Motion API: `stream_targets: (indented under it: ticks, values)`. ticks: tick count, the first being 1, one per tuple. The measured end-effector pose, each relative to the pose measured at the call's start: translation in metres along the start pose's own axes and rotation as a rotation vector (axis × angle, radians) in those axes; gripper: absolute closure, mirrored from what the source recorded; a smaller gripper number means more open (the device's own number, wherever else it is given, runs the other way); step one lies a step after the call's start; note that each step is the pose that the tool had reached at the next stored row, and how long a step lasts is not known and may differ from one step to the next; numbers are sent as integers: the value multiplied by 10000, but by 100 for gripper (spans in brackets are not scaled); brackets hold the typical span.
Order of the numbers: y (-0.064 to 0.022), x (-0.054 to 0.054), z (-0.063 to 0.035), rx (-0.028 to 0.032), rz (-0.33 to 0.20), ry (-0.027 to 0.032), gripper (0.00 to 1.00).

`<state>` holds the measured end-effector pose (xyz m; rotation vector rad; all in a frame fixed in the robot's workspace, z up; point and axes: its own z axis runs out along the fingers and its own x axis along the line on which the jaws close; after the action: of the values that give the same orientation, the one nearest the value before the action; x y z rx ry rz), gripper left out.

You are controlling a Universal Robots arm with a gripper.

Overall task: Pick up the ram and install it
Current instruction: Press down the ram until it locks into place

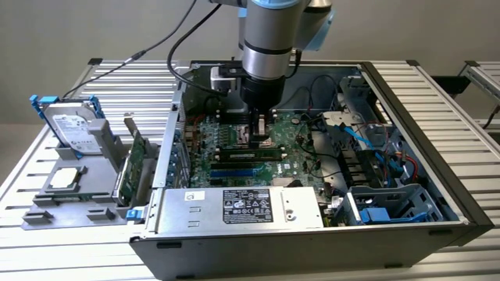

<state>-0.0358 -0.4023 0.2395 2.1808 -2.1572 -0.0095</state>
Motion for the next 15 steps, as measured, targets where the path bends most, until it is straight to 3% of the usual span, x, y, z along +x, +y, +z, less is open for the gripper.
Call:
stream_targets:
  ticks: [15]
  values:
    - [7, -8, 139, -2, 6, 102, 89]
